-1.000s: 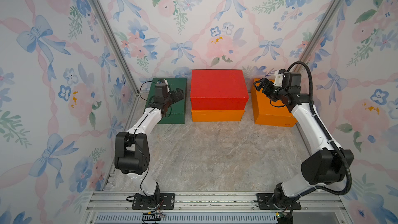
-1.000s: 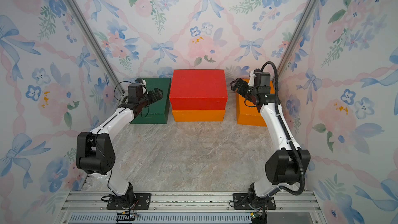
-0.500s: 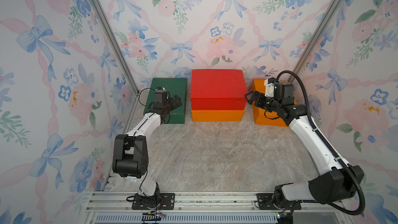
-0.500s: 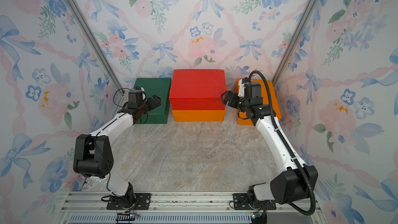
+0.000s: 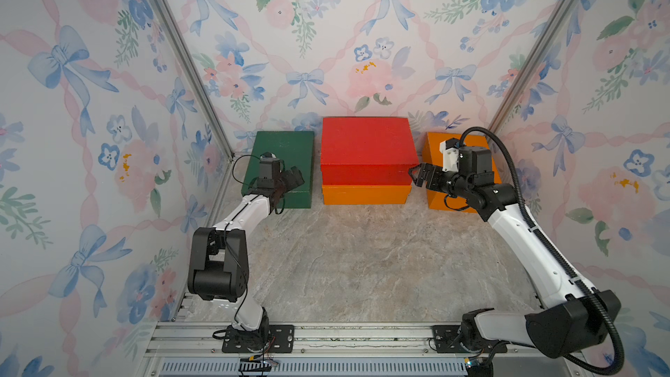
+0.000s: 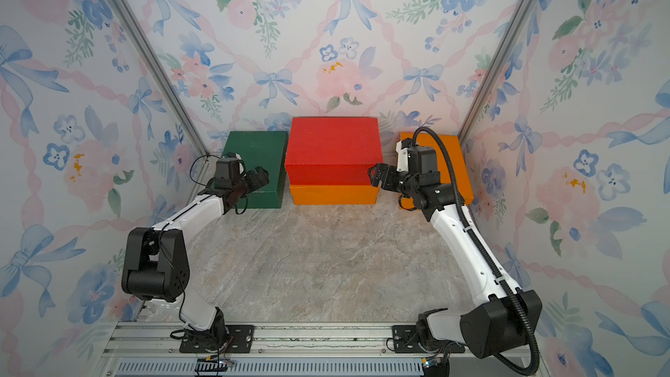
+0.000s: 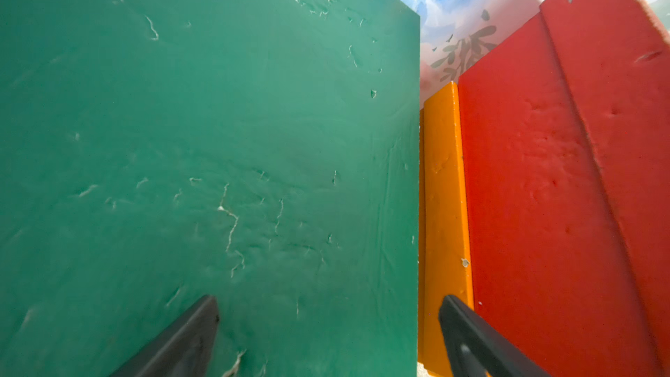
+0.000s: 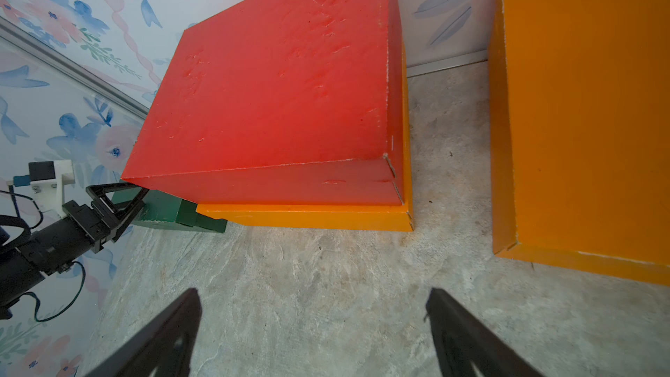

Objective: Stack the shoeboxes
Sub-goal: Move the shoebox to the center of the board.

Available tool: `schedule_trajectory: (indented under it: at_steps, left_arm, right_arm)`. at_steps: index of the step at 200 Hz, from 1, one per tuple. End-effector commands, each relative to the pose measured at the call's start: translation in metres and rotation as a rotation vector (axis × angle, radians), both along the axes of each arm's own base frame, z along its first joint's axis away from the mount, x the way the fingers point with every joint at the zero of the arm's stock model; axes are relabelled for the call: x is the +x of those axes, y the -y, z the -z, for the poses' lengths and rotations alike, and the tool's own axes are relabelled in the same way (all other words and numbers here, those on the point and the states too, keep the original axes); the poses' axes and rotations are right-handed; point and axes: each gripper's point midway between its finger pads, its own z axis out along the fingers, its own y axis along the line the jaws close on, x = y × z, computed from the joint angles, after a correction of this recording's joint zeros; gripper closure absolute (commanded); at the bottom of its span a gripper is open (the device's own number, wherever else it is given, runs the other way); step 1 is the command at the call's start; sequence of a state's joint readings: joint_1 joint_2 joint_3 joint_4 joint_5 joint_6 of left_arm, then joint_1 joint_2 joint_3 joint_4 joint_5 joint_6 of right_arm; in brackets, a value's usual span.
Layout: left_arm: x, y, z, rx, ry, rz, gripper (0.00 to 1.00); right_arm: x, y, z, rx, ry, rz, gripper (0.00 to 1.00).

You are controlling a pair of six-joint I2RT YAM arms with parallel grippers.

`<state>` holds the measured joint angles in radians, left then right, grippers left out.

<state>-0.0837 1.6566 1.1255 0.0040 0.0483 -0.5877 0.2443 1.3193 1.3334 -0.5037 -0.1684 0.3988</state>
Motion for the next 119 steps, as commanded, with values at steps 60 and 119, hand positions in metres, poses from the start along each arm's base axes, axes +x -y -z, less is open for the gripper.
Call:
schedule_trajectory:
  at_steps: [60,119]
  left_arm:
    - [-0.039,-0.007,0.025,-0.031,-0.056,-0.043,0.02]
    - [-0.05,-0.006,0.03,-0.029,-0.066,-0.033,0.02]
  right_arm:
    - [-0.01,0.007,-0.007,-0.033,0.02,0.02,0.03]
    - [-0.014,0.01,-0.008,-0.037,0.032,0.024,0.03]
